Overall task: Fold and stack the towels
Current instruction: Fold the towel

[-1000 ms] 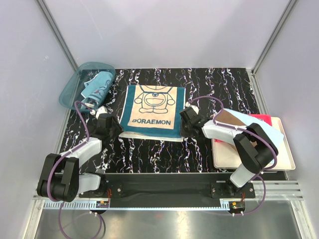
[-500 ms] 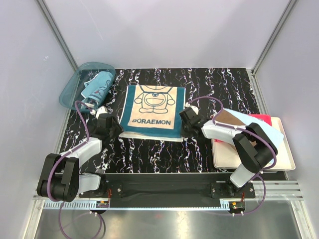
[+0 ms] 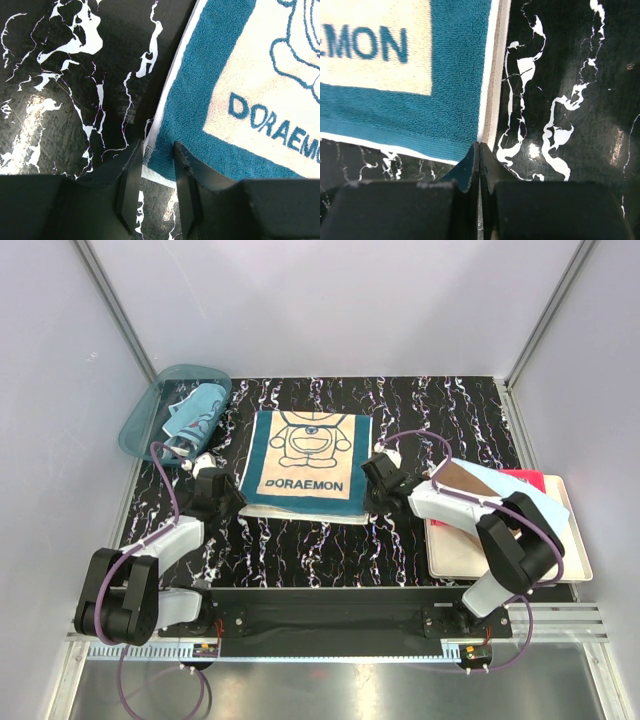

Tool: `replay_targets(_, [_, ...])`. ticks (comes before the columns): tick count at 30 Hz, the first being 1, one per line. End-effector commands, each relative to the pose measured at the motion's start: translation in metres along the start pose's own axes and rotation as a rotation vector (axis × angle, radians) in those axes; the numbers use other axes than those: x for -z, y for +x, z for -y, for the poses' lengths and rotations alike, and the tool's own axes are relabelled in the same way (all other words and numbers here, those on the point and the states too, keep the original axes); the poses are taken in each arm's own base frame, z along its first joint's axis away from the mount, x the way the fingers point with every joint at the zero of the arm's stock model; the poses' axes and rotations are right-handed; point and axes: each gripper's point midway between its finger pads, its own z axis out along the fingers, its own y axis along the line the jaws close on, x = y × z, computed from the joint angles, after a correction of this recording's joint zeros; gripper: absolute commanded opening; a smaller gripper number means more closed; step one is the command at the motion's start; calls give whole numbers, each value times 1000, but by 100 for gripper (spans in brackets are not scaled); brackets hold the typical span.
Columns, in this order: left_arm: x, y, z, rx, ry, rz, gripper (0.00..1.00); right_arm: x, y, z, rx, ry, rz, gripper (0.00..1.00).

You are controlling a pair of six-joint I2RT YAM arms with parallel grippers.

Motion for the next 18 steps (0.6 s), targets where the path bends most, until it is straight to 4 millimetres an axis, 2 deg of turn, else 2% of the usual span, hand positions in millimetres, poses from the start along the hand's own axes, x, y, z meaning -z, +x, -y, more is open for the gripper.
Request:
replay_targets(1, [0,-20,8,-4,22,65,34,23,-26,-12,6,-23,85,0])
replay_targets(5, [1,-20,10,-5,29,66,28,30,-26,-8,8,-19,90,0])
replay_targets(12, [4,-21,14,-8,49,66,1,33,-23,-5,6,-14,86,0])
replay_targets(18, [8,-24,15,-12,53,74,0,30,-20,-5,10,-19,71,1])
